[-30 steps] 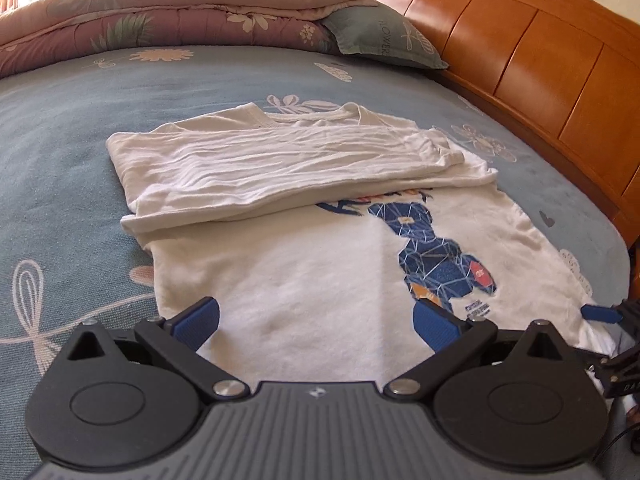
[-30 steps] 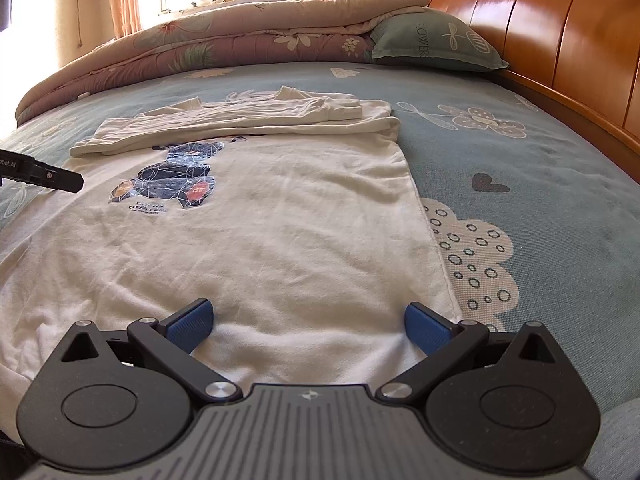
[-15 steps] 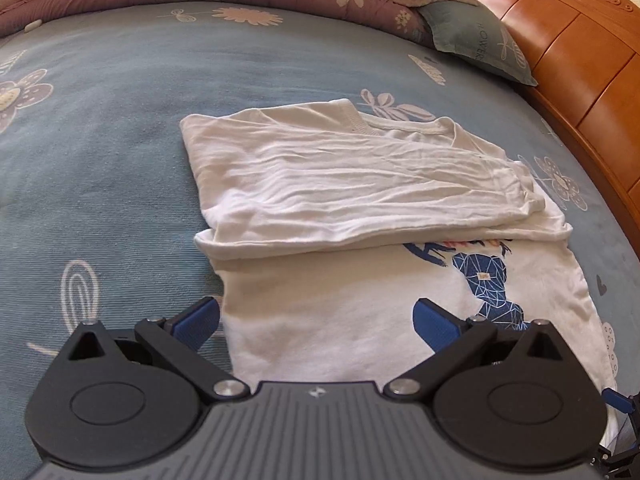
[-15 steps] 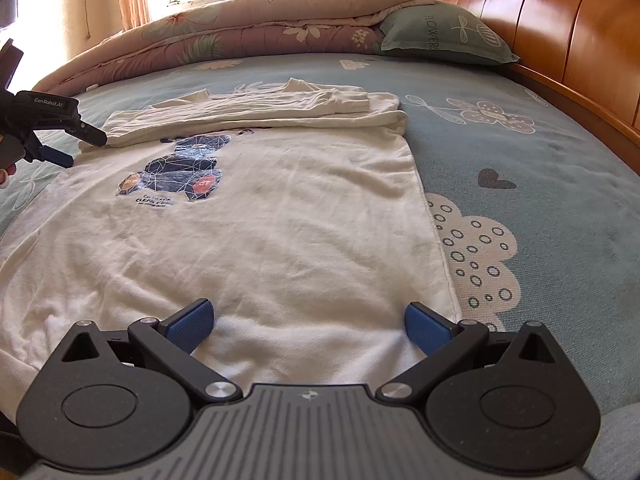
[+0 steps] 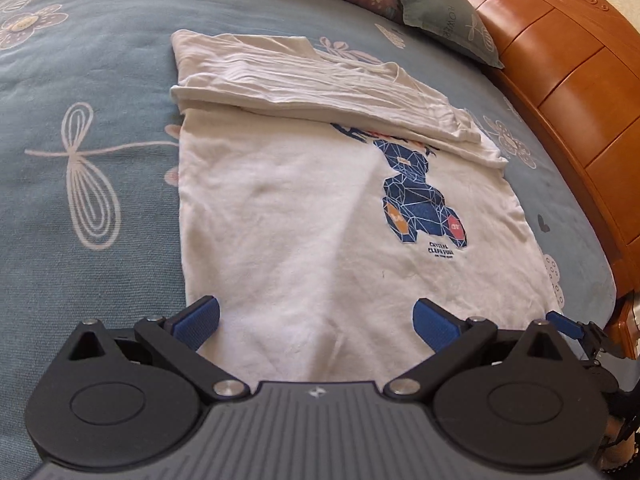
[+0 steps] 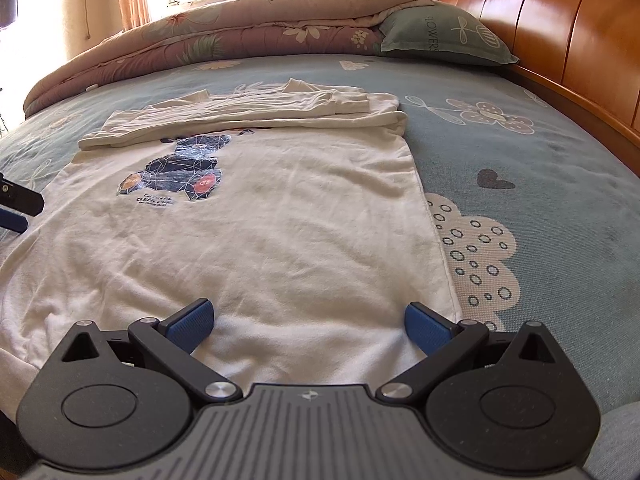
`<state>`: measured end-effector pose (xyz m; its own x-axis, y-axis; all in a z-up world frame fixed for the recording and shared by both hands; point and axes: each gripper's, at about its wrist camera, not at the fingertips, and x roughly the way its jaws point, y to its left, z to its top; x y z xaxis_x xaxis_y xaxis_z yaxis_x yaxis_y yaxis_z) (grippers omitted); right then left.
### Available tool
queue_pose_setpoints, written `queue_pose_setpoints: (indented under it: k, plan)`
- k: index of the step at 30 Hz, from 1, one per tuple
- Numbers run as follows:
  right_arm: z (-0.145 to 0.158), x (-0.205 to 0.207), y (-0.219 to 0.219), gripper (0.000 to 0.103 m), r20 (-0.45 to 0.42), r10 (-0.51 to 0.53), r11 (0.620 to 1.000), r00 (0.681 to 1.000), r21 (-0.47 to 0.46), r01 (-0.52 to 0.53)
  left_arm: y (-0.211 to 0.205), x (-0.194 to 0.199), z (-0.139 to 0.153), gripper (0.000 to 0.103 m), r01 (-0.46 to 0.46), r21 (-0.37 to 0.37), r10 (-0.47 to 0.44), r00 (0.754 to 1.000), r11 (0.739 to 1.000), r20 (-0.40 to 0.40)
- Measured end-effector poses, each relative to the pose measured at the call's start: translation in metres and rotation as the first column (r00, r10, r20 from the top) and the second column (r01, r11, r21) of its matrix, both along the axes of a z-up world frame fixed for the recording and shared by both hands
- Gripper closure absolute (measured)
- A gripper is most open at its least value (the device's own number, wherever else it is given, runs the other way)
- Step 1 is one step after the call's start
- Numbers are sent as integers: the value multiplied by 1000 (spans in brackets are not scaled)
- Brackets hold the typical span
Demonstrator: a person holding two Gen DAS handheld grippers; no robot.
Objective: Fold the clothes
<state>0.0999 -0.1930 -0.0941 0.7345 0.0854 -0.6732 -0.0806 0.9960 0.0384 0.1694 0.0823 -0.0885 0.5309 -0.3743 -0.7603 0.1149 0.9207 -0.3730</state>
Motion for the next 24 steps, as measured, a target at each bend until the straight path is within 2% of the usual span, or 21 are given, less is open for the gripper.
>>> queue_pose_setpoints:
  k: [5, 11, 14, 18, 22, 24]
  plan:
    - [0, 0, 1, 0, 2, -1, 1000, 1000, -1, 1, 6, -19, 0, 1, -14, -17, 14, 1000, 1000, 12]
    - [0, -1, 0, 0, 5, 0, 1000, 1000, 0, 0, 1, -27, -4, 1, -17, 8, 16, 997, 1000, 70]
    - [-1, -2, 0, 0, 7, 2, 1000, 1000, 0, -2, -4, -31, -3, 1, 18, 50, -22, 996, 999, 88]
    - [-1, -2, -1, 0, 15, 4, 1000, 1000, 2, -4, -17, -36, 7, 1, 55, 107, -61, 997, 993, 51]
    - [-1, -2, -1, 0, 17, 4, 1000, 1000, 2, -4, -45, -60, 21, 1, 139, 191, -166, 976, 972, 138]
    - [-1, -3, 0, 0, 18, 4, 1000, 1000, 0, -4, -57, -69, 18, 1, 168, 209, -200, 969, 963, 143]
